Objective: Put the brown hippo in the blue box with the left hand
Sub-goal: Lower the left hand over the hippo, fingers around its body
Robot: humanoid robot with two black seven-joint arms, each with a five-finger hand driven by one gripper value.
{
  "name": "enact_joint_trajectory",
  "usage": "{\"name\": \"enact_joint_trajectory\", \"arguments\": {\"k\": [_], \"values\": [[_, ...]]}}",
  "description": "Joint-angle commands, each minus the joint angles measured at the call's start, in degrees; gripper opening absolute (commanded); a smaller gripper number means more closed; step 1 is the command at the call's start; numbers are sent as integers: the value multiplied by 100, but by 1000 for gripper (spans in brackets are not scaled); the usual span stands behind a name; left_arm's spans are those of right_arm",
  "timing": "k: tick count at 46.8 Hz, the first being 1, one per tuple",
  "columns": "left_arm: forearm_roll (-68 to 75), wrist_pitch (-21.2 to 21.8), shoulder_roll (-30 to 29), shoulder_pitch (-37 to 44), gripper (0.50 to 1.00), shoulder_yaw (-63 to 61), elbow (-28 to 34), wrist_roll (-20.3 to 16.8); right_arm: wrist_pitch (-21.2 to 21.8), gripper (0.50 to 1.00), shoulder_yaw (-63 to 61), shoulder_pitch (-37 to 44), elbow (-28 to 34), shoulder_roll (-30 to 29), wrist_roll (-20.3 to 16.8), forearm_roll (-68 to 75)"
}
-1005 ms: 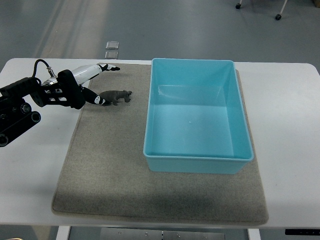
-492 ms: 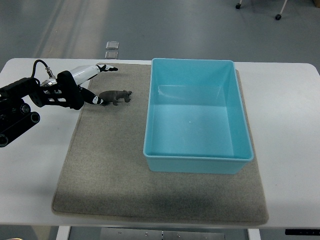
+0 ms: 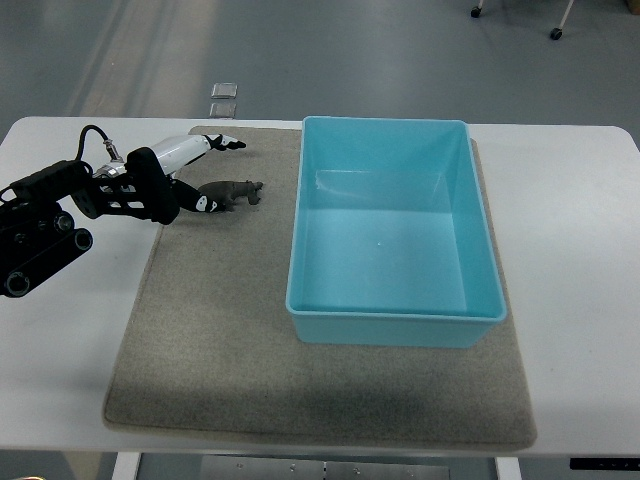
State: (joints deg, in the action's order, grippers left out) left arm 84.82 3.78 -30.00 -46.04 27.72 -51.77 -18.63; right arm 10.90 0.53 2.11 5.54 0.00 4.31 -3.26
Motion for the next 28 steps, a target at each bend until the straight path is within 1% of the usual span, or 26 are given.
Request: {"name": "enact_joint_trajectory", "arguments": {"k": [1,8,11,14,17,20,23,24,26,28], "values": [[-1,-1,3,-1,825,-21,0,-1,0,936,0,0,0,0,0,0],[8,-1,21,-1,808,-30,44,-1,0,936,0,0,0,0,0,0],[17,-1,47,-1,784,-30,52,-1,0,936,0,0,0,0,0,0],[34,-1,65,-1,776,-30,61,-1,0,936,0,0,0,0,0,0],[43,-1,65,8,750,-30,61,-1,0,936,0,0,0,0,0,0],[43,-1,65,-1,741,-30,61,-1,0,936,0,0,0,0,0,0],[52,-1,65,-1,703,-30,61,8,0,936,0,0,0,0,0,0],[52,-1,65,-1,699,-30,61,-1,0,936,0,0,0,0,0,0],[52,-1,65,-1,664,-30,61,-1,0,936,0,0,0,0,0,0],[52,-1,65,-1,654,-30,61,8,0,936,0,0,0,0,0,0]]}}
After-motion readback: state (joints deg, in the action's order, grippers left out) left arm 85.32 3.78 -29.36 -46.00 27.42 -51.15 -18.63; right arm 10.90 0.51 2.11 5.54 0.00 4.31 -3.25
